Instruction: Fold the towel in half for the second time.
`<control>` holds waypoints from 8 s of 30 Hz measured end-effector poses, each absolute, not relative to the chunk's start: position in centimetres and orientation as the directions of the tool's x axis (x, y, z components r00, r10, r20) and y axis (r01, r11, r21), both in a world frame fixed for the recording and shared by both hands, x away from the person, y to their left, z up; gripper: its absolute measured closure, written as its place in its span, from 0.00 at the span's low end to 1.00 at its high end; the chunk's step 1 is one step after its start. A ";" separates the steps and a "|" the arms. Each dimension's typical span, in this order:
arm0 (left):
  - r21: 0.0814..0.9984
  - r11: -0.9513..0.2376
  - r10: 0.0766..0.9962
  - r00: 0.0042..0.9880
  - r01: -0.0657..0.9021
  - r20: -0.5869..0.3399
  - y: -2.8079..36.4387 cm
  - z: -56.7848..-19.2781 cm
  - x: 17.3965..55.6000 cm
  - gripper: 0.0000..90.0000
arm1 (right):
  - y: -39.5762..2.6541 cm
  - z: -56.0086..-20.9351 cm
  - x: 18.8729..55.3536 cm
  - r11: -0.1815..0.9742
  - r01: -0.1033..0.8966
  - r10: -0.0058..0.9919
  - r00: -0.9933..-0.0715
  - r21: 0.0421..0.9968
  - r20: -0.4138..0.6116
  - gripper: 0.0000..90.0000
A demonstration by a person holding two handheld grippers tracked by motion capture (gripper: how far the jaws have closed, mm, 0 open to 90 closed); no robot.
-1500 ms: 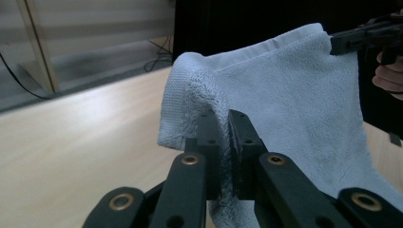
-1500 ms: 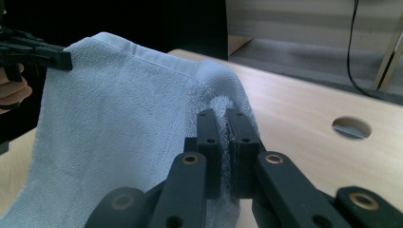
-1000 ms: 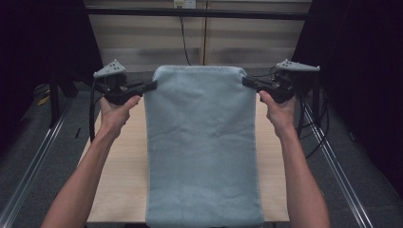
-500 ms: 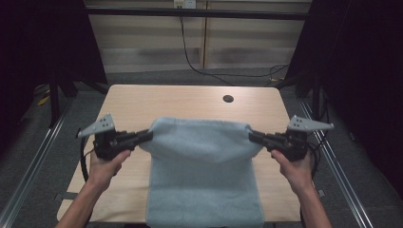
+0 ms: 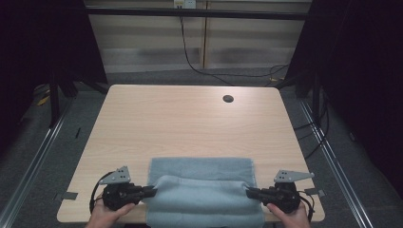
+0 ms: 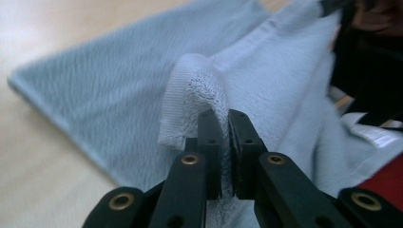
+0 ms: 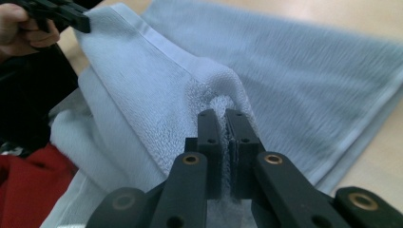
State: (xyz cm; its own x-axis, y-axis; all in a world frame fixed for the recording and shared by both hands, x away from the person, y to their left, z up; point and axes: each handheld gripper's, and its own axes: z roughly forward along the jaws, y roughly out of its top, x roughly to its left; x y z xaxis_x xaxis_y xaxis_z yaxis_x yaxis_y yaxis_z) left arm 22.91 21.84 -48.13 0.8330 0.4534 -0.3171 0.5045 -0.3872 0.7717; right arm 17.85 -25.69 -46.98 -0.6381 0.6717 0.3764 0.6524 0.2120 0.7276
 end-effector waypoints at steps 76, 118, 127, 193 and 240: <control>0.893 -0.232 0.532 0.819 0.386 -0.216 23.0 -42.7 27.5 0.93 | -24.6 -40.9 26.3 0.173 0.477 0.694 -0.680 0.862 0.237 0.96; 0.794 -0.322 0.616 0.751 0.515 -0.238 22.9 -48.1 32.5 0.65 | -23.0 -47.1 28.7 0.253 0.576 0.690 -0.670 0.777 0.273 0.71; 0.753 -0.366 0.651 0.728 0.548 -0.214 21.8 -50.4 35.3 0.62 | -20.7 -48.8 32.5 0.303 0.586 0.732 -0.648 0.752 0.210 0.67; 0.749 -0.387 0.606 0.761 0.537 -0.232 22.1 -50.6 38.7 0.90 | -24.6 -50.4 36.5 0.280 0.658 0.770 -0.589 0.699 0.245 0.93; 0.931 -0.178 0.531 0.828 0.319 -0.182 24.4 -39.1 34.6 0.91 | -26.2 -37.8 33.8 0.120 0.411 0.663 -0.710 0.904 0.235 0.95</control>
State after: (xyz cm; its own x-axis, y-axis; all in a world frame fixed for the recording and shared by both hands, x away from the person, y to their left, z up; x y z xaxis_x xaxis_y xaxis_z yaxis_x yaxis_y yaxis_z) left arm 34.55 24.35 -39.07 0.8276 0.5310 -0.1821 0.3188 -0.1777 0.9310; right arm 33.82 -26.19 -37.82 -0.7104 0.6635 0.2348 0.4111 0.1204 0.9036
